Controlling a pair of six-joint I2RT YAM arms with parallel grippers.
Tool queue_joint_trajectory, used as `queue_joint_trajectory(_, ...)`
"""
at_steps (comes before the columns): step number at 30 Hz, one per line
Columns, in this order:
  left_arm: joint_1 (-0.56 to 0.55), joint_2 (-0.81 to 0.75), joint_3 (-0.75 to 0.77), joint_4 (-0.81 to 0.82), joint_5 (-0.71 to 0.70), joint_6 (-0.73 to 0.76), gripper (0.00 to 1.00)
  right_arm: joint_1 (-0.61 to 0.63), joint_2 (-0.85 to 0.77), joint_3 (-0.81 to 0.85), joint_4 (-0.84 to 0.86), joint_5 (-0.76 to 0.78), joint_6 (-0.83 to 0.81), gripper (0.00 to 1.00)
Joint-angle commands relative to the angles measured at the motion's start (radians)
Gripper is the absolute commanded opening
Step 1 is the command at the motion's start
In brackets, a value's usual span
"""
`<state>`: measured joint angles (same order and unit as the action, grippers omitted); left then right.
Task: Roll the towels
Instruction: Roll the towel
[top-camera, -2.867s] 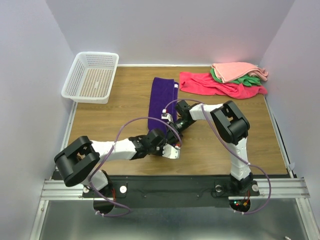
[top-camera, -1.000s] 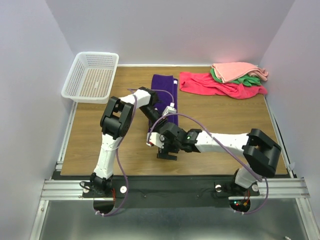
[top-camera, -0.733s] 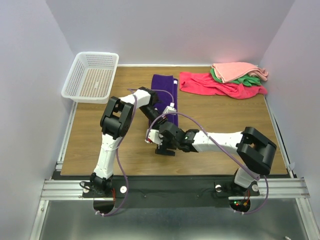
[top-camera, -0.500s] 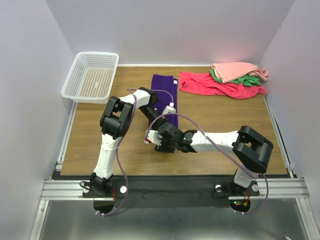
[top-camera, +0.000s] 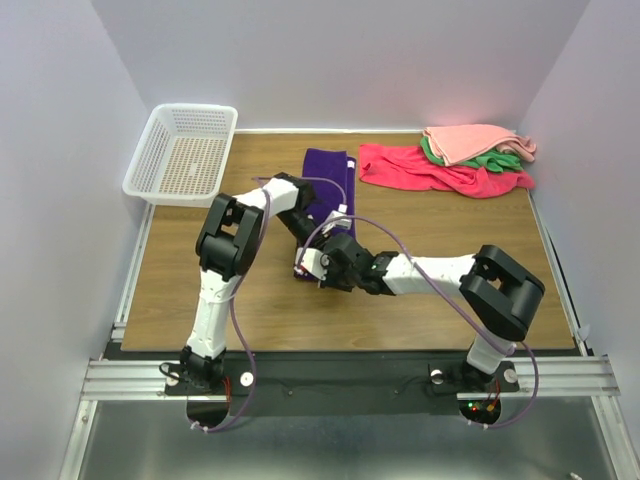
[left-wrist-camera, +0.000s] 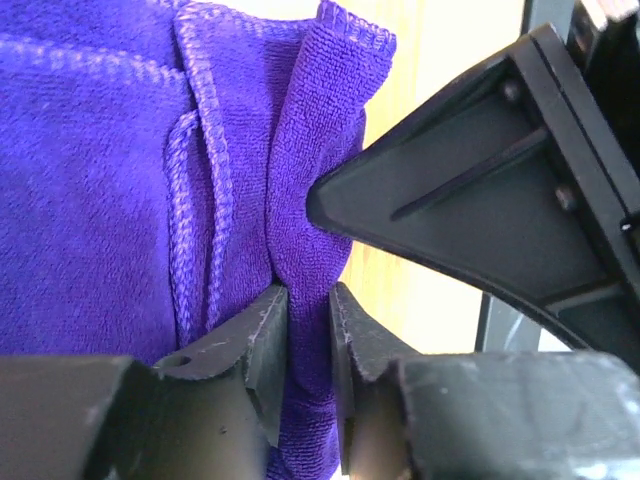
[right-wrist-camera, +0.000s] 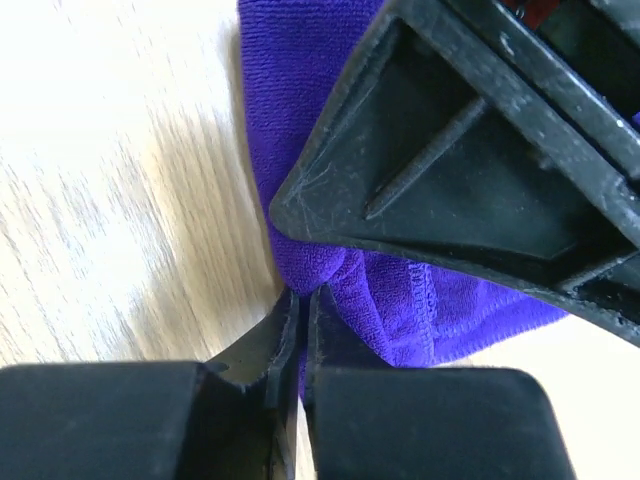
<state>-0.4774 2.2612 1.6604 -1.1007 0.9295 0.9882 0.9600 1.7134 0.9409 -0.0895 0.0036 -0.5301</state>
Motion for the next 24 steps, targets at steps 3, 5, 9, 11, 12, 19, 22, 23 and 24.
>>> queue_joint_trajectory(3,0.062,-0.150,0.048,-0.004,-0.176,-0.002,0.43,-0.053,-0.020,-0.024,-0.076,-0.169,0.033,0.01)
queue_joint_trajectory(5,0.085,-0.195,0.096,-0.016,-0.190,-0.035,0.44,-0.069,-0.024,-0.022,-0.081,-0.194,0.027,0.01)
queue_joint_trajectory(9,0.141,-0.259,0.159,-0.016,-0.219,-0.065,0.49,-0.090,-0.031,-0.014,-0.099,-0.228,0.028,0.01)
queue_joint_trajectory(11,0.177,-0.272,0.185,-0.014,-0.222,-0.071,0.50,-0.102,-0.029,0.001,-0.110,-0.255,0.036,0.01)
queue_joint_trajectory(12,0.225,-0.275,0.193,-0.013,-0.224,-0.080,0.50,-0.110,-0.023,0.007,-0.124,-0.270,0.048,0.01)
queue_joint_trajectory(19,0.401,-0.477,0.061,0.224,-0.178,-0.204,0.54,-0.188,0.046,0.140,-0.248,-0.470,0.123,0.01)
queue_joint_trajectory(22,0.402,-0.615,-0.067,0.361,-0.236,-0.230,0.57,-0.233,0.119,0.214,-0.314,-0.575,0.163,0.01)
queue_joint_trajectory(23,0.402,-0.649,-0.100,0.387,-0.238,-0.230,0.60,-0.244,0.133,0.229,-0.326,-0.603,0.176,0.01)
queue_joint_trajectory(24,0.402,-0.678,-0.128,0.409,-0.238,-0.230,0.63,-0.256,0.149,0.258,-0.351,-0.632,0.192,0.01)
